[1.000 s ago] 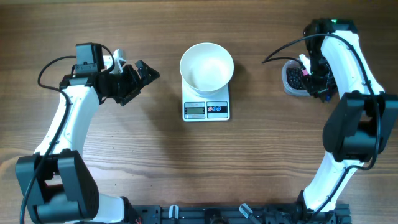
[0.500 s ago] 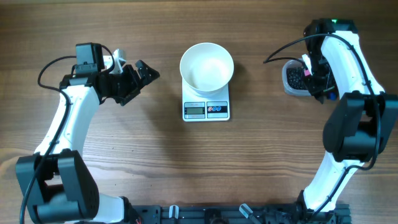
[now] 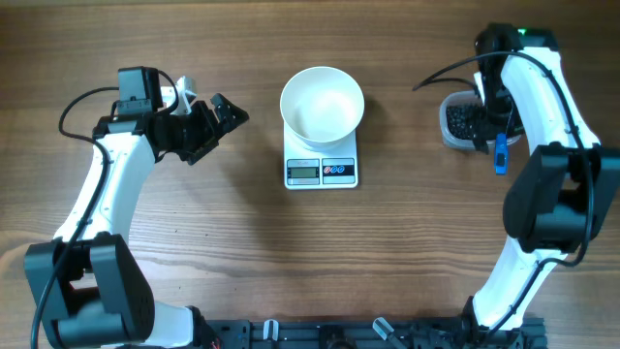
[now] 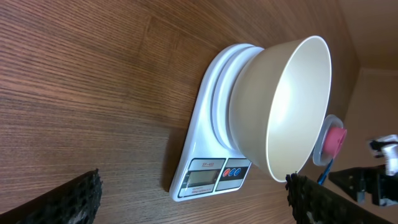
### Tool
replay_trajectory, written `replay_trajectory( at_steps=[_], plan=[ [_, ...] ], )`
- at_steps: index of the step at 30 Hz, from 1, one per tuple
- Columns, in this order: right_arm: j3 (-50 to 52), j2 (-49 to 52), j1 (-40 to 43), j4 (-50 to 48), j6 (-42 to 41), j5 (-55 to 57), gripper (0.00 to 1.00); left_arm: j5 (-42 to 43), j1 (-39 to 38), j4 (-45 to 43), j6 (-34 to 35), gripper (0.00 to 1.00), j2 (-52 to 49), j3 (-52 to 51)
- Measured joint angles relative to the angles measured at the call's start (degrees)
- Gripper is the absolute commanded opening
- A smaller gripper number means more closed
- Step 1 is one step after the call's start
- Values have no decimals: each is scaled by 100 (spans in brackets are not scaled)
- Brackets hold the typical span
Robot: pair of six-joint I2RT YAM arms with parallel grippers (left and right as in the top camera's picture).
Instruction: Scoop item into bowl and weigh 150g on scale
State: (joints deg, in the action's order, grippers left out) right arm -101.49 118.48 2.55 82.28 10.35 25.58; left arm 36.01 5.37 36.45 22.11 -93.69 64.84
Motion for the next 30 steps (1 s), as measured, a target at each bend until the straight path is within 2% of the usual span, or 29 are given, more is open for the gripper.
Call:
replay_trajectory(
  at_steps=[2,8,12,16,21,30],
  plan=[
    [-48,-199,13,-144,2,-120,100,0,0,0,0,100,0,0],
    [-227,-1744,452,-546,87,-1537,100,0,0,-2,0,100,0,0],
    [-334,-2500,1349,-505,90,-3008,100,0,0,0,0,100,0,0],
    [-251,-2516,1821,-522,87,-4295,100,0,0,0,0,100,0,0],
    [90,-2483,1875,-837,26,-5421,100,0,0,0,0,100,0,0],
    [131,-2474,1878,-1003,-4,-5648,100,151,0,-702,44,100,0,0]
  ],
)
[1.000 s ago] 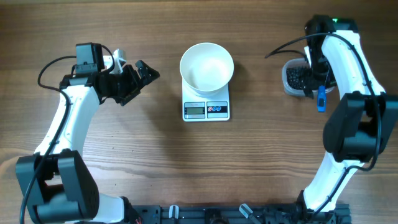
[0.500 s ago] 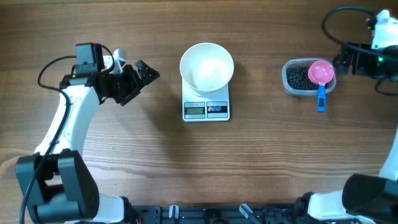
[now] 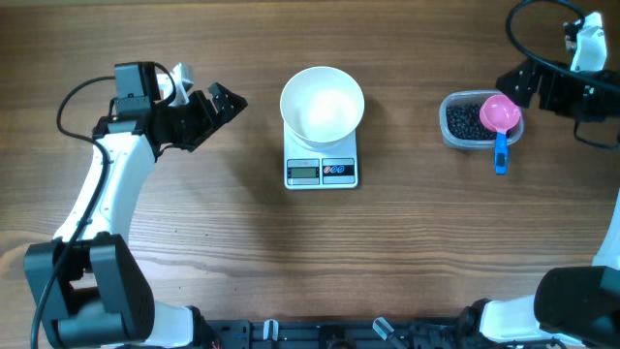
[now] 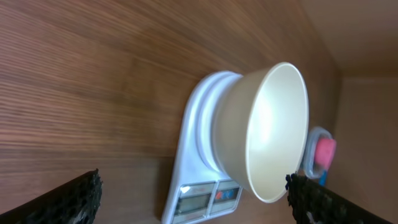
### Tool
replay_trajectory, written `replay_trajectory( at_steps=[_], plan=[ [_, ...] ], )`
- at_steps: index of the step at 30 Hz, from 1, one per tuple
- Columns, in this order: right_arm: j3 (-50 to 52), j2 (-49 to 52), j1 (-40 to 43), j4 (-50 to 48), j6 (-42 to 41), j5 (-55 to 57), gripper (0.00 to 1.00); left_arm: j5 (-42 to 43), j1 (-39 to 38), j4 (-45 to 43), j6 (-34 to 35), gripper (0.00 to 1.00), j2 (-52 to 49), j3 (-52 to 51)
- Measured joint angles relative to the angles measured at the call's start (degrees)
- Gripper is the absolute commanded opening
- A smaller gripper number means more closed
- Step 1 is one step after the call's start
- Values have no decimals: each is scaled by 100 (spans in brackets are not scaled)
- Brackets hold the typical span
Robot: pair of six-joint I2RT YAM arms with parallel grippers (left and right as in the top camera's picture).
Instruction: Scoop item into bowl and weigh 150g on scale
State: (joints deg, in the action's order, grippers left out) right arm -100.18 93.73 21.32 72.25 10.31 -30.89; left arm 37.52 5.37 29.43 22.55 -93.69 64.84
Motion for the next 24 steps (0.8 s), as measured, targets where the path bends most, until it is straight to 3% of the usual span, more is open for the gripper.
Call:
replay_trajectory(
  at_steps=[3,7,8,13,18,24],
  plan=[
    [0,0,0,-70,0,-17,100,529,-57,70,-48,100,0,0],
    [0,0,0,-142,0,-17,100,918,-533,601,-109,89,0,4],
    [0,0,0,-153,0,-20,100,964,-719,817,-173,98,2,4],
    [0,0,0,-227,0,-20,100,960,-1928,1832,-675,100,2,0],
    [0,0,0,-254,0,-20,100,46,-3106,2312,-857,100,2,0],
    [0,0,0,-254,0,-20,100,-1357,-4524,1812,-1633,100,2,0]
  ],
)
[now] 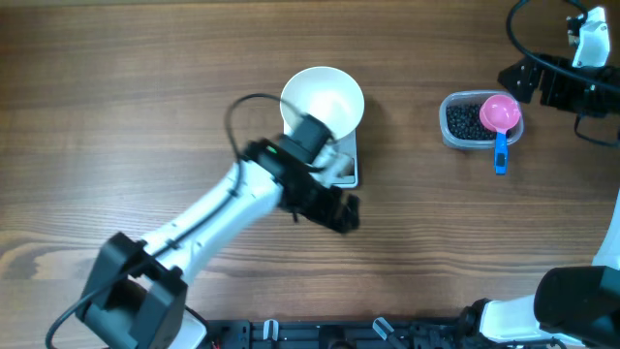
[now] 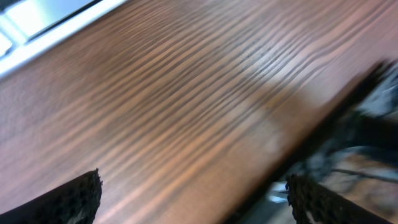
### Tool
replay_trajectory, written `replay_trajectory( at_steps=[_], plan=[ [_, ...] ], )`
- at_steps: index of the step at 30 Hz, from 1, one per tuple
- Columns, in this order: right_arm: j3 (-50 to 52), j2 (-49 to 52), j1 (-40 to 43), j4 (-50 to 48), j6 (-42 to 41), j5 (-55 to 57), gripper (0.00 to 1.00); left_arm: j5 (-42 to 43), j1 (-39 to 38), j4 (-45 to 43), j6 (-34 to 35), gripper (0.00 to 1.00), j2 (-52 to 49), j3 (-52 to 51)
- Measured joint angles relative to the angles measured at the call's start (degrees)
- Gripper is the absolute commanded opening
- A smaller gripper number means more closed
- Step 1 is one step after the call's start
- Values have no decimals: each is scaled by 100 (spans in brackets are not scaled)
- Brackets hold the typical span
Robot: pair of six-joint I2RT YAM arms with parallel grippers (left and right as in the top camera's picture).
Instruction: Scoop item into bowl and weigh 150g on scale
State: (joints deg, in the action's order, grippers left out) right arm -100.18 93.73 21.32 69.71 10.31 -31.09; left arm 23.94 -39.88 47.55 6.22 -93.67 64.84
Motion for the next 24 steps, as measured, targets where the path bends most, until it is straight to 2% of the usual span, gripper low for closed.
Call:
replay_trajectory(
  at_steps=[3,11,15,24],
  plan=[
    [0,0,0,0,0,-2,100,-874,-533,-317,-584,100,0,0],
    [0,0,0,-2,0,0,100,-1622,-647,-682,-2081,100,-50,0],
    [0,0,0,-2,0,0,100,-1709,-647,-826,-2406,100,-232,0],
    [0,0,0,-2,0,0,100,-1814,-647,-1056,-2570,100,-365,0]
  ],
)
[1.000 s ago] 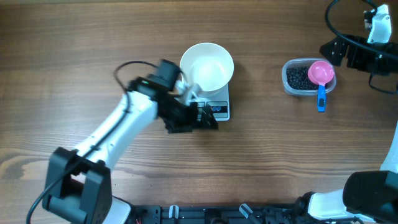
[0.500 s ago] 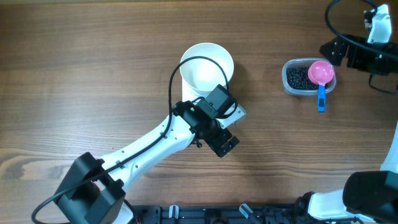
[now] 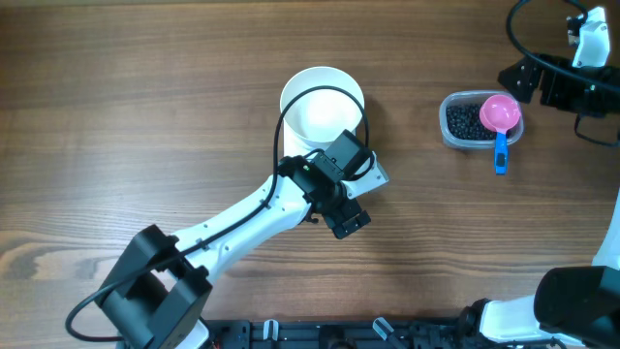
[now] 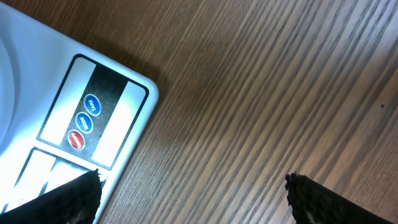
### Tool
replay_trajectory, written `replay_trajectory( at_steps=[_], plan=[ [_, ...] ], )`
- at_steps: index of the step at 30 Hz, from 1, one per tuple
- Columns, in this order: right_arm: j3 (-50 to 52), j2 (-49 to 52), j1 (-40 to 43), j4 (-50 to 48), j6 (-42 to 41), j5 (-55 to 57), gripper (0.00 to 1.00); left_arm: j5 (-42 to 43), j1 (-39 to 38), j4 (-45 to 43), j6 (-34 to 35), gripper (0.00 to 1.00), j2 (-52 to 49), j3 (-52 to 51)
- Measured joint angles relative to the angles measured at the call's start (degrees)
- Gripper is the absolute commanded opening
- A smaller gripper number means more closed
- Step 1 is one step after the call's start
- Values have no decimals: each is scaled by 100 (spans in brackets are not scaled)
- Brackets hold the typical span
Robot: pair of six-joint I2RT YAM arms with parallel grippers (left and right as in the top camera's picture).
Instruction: Scoop item into bowl and weigh 150g on scale
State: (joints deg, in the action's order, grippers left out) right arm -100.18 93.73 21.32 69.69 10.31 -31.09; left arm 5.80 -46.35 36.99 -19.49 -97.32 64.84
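Observation:
The white bowl [image 3: 323, 97] stands empty on the white scale, which my left arm mostly covers in the overhead view. In the left wrist view the scale's panel [image 4: 87, 121] shows blue and red buttons. My left gripper [image 3: 349, 218] [image 4: 193, 199] hangs open over bare wood by the scale's front right corner, one fingertip [image 4: 68, 199] over the scale's edge. At the right, a pink scoop with a blue handle [image 3: 501, 121] lies on the container of dark beans [image 3: 467, 121]. My right gripper [image 3: 523, 79] is beyond the container at the far right, its jaws unclear.
The left arm's cable [image 3: 291, 121] loops over the bowl's rim. A pale corner [image 3: 378, 177] sticks out past the left wrist. Bare wooden table [image 3: 145, 116] stretches to the left and along the front.
My left wrist has shifted right along the scale's front. The wrist view was blurred wood and now shows the scale's button panel sharply. The right arm, scoop and container have not moved.
First my left gripper was open left of the bowl, and my right arm was over the bean container. Then the right arm was back at the far right, the scoop lying on the container. Later the left arm lay across the scale's front, where it remains.

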Motion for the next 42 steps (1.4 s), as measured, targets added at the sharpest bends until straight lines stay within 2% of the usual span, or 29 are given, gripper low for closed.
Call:
replay_trajectory(
  at_steps=[9,22,42],
  plan=[
    [0,0,0,-2,0,0,100,-168,4,-254,-192,100,-688,0],
    [0,0,0,-11,0,0,100,-387,157,-671,-490,100,-953,0],
    [0,0,0,-11,0,0,100,-581,282,-916,-514,100,-1005,4]
  ],
)
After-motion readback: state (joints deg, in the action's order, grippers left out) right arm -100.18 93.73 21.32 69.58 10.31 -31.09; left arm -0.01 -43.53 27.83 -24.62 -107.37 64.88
